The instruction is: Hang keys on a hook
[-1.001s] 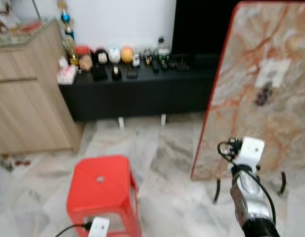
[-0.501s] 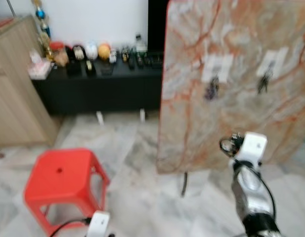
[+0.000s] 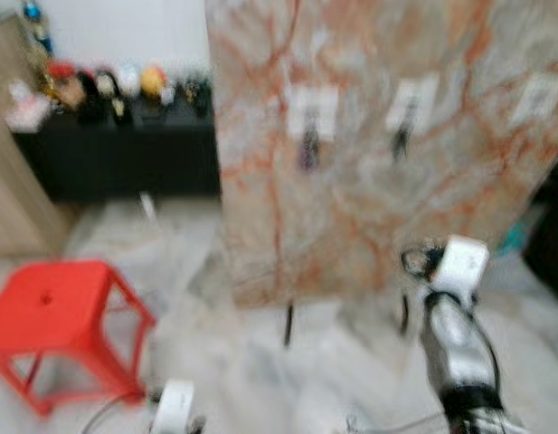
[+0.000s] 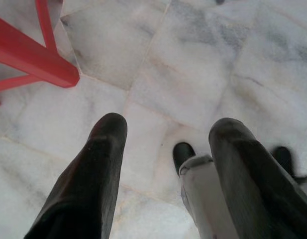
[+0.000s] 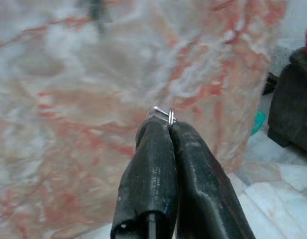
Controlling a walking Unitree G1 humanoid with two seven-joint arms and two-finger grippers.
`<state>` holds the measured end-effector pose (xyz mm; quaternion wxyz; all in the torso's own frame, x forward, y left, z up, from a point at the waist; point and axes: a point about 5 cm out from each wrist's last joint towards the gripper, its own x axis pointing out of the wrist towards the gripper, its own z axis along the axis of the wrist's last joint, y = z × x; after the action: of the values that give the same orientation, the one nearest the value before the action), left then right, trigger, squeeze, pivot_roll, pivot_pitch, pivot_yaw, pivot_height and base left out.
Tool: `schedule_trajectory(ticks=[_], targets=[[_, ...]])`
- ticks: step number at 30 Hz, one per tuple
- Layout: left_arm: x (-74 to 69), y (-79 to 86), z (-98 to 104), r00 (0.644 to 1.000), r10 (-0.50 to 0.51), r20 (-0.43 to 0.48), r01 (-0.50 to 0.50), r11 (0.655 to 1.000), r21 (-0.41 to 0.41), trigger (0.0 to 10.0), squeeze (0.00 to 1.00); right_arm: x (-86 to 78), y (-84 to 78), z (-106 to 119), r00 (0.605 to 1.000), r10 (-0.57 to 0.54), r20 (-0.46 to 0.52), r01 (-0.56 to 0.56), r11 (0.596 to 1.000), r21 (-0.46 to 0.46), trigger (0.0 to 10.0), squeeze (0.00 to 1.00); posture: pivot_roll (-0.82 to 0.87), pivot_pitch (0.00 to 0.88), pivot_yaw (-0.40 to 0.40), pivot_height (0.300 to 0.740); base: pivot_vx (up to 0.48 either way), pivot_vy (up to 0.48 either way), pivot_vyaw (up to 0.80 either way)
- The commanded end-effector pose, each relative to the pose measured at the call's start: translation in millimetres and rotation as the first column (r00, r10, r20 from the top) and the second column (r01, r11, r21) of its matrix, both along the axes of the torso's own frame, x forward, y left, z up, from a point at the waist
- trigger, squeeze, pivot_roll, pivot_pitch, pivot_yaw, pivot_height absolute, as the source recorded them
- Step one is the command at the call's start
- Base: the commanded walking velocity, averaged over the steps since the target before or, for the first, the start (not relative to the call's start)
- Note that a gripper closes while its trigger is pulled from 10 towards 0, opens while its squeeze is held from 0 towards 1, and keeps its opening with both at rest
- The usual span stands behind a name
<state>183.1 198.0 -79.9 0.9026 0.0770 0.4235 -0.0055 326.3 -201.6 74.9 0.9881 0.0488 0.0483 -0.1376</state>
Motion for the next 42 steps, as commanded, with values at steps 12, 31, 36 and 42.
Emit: schedule_trajectory(ticks=[12,31,36,42], targets=[[-0.7,-5.5,-0.8,1.000,0.007,0.005,-0.007,0.999,-0.041,10.0,0.00,-1.2,-16.4,34.6,0.974,-0.073,0.213,0.122,0.967,-0.223,10.0,0.00,-0.06,0.000,0.005,0.740,0.000,-0.183,0.00],[3.1,-8.6,0.9,1.000,-0.015,0.018,0.016,0.999,-0.045,10.0,0.00,1.5,-9.4,16.2,0.981,-0.138,0.133,0.135,0.990,0.033,10.0,0.00,-0.06,0.000,0.008,0.740,0.000,0.000,0.00],[5.0,-9.0,2.1,0.999,0.004,0.035,-0.002,0.998,-0.065,10.0,0.00,1.9,-13.9,13.1,0.976,-0.192,0.101,0.181,0.977,0.115,10.0,0.00,-0.05,0.000,0.005,0.740,0.000,0.000,0.00],[3.9,-8.8,1.4,1.000,0.010,0.028,-0.008,0.997,-0.070,10.0,0.00,2.4,-18.5,15.6,0.973,-0.203,0.114,0.184,0.970,0.159,10.0,0.00,-0.05,0.000,-0.001,0.740,0.046,0.000,0.00]])
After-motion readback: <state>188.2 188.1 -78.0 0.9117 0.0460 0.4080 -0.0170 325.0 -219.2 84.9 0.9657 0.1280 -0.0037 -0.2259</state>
